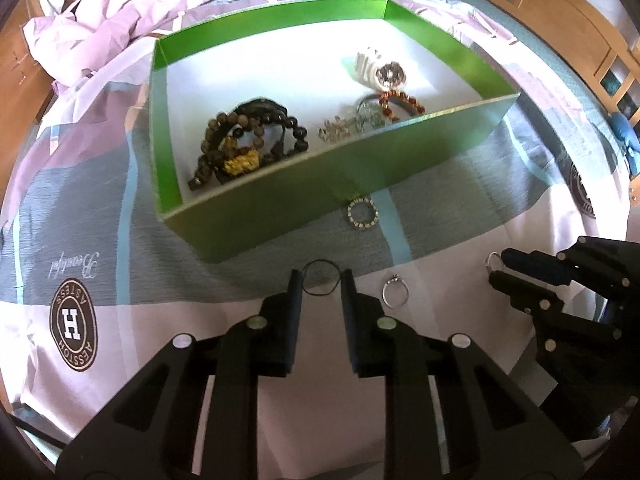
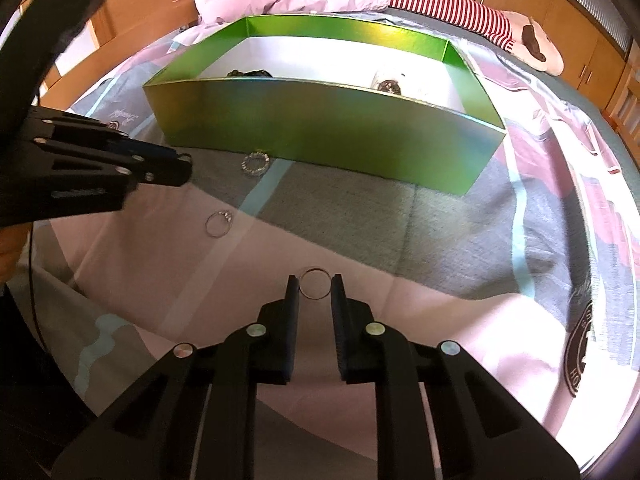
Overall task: Organize jewelry
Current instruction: 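Grasp a silver ring with the left tool while the right tool grasps another silver ring, then carry the ring into the box with the left tool while the right tool releases its ring there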
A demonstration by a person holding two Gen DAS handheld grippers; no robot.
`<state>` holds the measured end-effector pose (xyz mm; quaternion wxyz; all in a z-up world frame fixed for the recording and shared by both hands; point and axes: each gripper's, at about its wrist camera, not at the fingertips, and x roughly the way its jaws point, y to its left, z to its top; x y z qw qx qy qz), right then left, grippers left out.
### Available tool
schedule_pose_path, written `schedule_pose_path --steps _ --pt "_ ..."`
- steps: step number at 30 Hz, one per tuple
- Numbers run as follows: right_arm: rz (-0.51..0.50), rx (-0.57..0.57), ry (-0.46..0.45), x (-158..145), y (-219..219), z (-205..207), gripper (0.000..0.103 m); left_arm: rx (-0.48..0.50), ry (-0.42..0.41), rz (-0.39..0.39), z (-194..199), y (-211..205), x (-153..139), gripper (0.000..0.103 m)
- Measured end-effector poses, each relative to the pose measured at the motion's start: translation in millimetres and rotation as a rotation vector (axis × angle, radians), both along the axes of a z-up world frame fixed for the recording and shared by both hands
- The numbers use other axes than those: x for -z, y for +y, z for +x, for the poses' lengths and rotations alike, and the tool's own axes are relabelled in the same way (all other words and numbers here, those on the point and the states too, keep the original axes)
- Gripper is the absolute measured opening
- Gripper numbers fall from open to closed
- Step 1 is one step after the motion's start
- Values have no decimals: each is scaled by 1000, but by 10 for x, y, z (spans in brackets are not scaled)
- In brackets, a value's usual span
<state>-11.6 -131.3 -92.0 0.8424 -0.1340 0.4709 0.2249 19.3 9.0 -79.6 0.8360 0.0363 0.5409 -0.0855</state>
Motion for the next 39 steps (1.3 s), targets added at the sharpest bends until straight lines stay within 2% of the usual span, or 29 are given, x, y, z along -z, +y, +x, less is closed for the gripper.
schedule_pose_path --steps 11,23,27,29,32,34,39 --pt "4 31 -25 -172 -39 141 16 -12 -96 4 -115 -17 -344 20" --pt "-14 23 3 -61 79 166 16 -11 -99 22 -132 -57 -339 20" --pt "39 26 -43 -244 57 214 16 -26 -123 13 -135 -48 -406 20" --pt "79 26 -89 -440 57 314 16 -27 -166 -28 -85 -4 -581 20" --pt "75 47 -167 -763 111 588 16 -56 -249 -67 119 101 -904 20" --pt "82 54 -195 -885 168 830 16 -84 -272 -84 328 191 -989 20" --pt "70 100 -142 -683 245 1374 16 -138 -224 -85 750 316 -794 20"
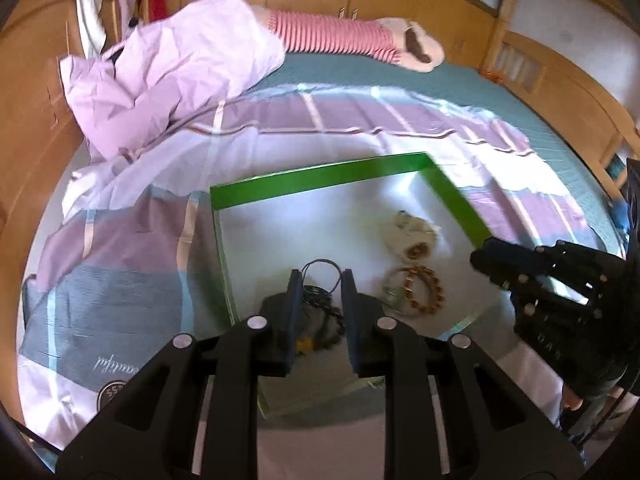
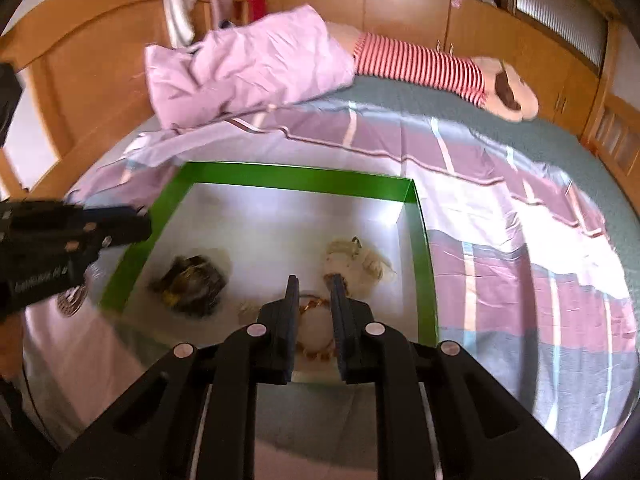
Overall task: Organize jewelry
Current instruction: 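Carry the ring into the box with the left tool while the right tool releases its ring there, then grasp a silver ring with the left tool while the right tool grasps a dark-stone ring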
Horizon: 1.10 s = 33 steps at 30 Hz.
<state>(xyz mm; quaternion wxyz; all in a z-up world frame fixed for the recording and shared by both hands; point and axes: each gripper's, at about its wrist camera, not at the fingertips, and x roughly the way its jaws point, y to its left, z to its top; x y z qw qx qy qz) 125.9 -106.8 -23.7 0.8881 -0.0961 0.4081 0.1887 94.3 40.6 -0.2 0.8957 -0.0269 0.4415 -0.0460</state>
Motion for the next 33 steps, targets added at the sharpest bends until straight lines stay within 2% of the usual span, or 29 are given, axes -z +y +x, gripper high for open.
schedule_pose_path --steps 4,5,6,8,10,11,12,17,19,20,22,24,28,29,31,32,33 --pt "-26 14 58 213 -33 107 19 -21 61 16 138 14 247 20" --pt "-26 21 64 228 -44 92 28 -33 73 18 156 20 294 20" --pt "-11 25 60 204 -71 50 37 -39 78 15 152 29 315 23" --pt "31 24 41 130 -158 -68 44 -41 80 9 124 26 316 33" --pt "54 4 32 65 -243 -204 45 -29 64 12 78 -7 266 41" --pt "51 1 28 48 -253 -245 46 -13 53 13 53 -42 232 50" --pt "43 0 25 35 -279 -298 47 -5 41 18 29 -72 207 51" --pt "102 -50 78 77 -391 -647 47 22 59 53 -150 -174 174 49" --pt "81 -84 111 243 -345 -818 47 44 90 34 -294 -202 179 44" --pt "67 -99 122 313 -319 -862 47 70 105 13 -393 -229 182 37" --pt "15 -112 145 510 -265 -944 47 126 121 -21 -564 -314 194 36" --pt "7 -100 188 653 -261 -957 47 177 149 -33 -728 -435 315 37" --pt "-10 -105 211 782 -231 -973 47 215 270 30 -818 -645 777 37" --pt "-17 -112 212 798 -214 -974 45 217 297 44 -804 -680 889 37" --pt "-38 -122 209 830 -175 -963 31 213 318 62 -772 -715 1005 37" --pt "-38 -128 204 831 -164 -950 18 204 326 74 -746 -714 1069 36" --pt "-29 -135 204 828 -158 -941 16 198 325 73 -735 -704 1095 34"
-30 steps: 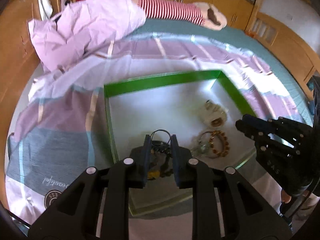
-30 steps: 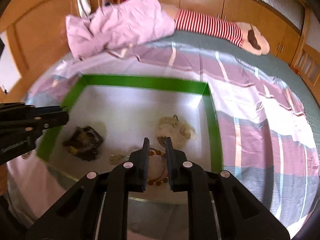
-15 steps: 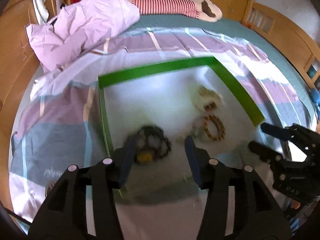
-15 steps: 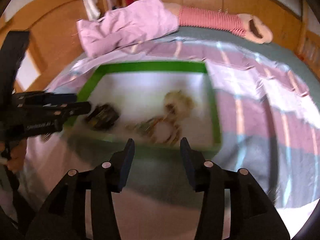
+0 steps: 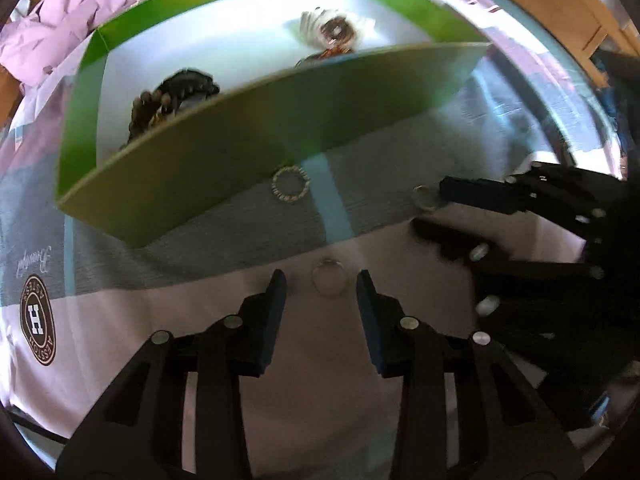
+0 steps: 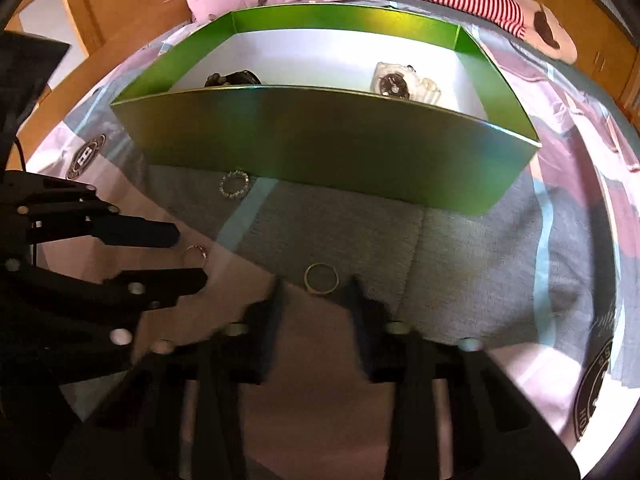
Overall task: Organize jewelry
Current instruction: 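Grasp a silver ring with the left tool while the right tool grasps a dark-stone ring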
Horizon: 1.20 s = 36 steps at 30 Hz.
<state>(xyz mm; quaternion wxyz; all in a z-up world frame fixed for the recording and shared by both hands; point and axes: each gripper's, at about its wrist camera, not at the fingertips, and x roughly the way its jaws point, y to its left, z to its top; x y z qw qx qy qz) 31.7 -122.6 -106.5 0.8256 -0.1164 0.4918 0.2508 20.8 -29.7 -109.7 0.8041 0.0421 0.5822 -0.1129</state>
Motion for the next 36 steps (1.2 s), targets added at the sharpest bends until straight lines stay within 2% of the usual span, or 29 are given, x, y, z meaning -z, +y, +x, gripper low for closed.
schedule_pose_path --steps 1,2,3,8,11,23,27,36 --pt "5 -1 0 -6 15 4 16 -6 -6 -3 11 16 -4 31" --pt "9 -3 -3 -16 46 4 16 -21 -9 -1 16 54 -17 22" --pt "11 -6 -5 -29 80 16 16 -38 -8 -7 23 101 -22 18" --pt "61 -10 -24 -128 324 80 16 -138 -2 -47 20 410 -66 18" --pt "79 -6 -28 -119 470 161 16 -165 -2 -58 8 520 -76 18" --pt "97 -9 -20 -32 697 255 17 -203 13 -53 -34 678 -71 18" --pt "75 -25 -18 -16 729 275 29 -207 16 -57 -16 673 -55 18" --pt "47 -71 -13 27 773 271 32 -204 15 -53 -68 751 -57 18"
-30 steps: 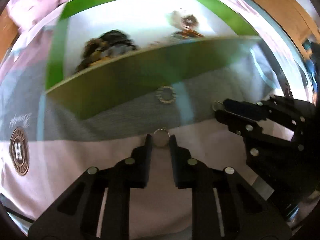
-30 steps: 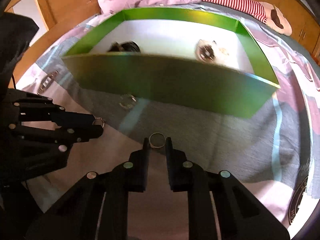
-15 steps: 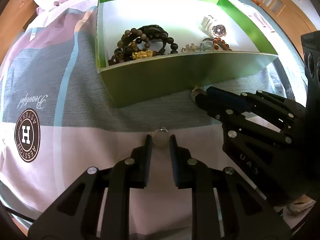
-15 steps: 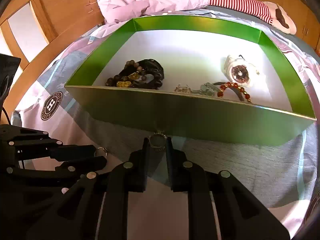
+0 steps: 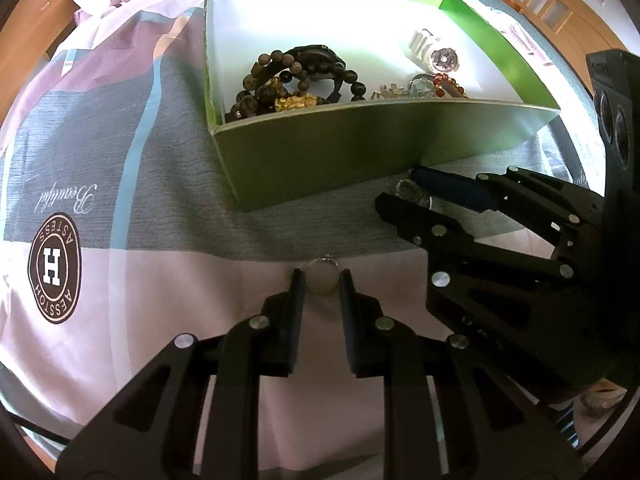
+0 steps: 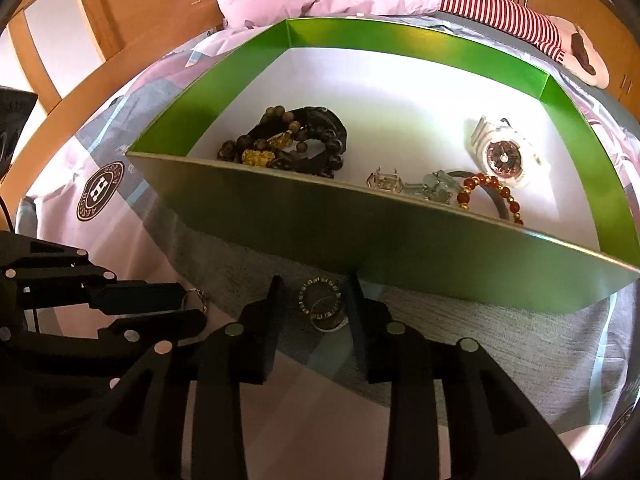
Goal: Organize jewelry
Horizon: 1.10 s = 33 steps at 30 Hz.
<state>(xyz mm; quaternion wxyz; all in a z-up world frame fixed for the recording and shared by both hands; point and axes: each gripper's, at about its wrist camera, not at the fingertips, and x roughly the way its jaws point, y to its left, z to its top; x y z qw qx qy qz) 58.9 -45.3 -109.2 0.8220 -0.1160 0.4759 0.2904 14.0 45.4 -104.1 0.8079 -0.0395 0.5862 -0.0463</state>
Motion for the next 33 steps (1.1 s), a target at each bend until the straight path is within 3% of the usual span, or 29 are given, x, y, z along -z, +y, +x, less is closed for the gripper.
schedule_pose_path --steps 5,17,26,33 --pt "-28 -38 -51 14 -12 -83 21 3 -2 5 15 -20 10 18" --pt "-109 -85 -16 -123 -218 -286 21 17 -37 -2 -22 -45 -99 18" --pt "-66 -32 -24 -369 -429 -283 21 8 -59 -15 -58 17 -202 18" --pt "-79 -42 1 -288 -368 -293 21 20 -54 -12 -56 -19 -189 18"
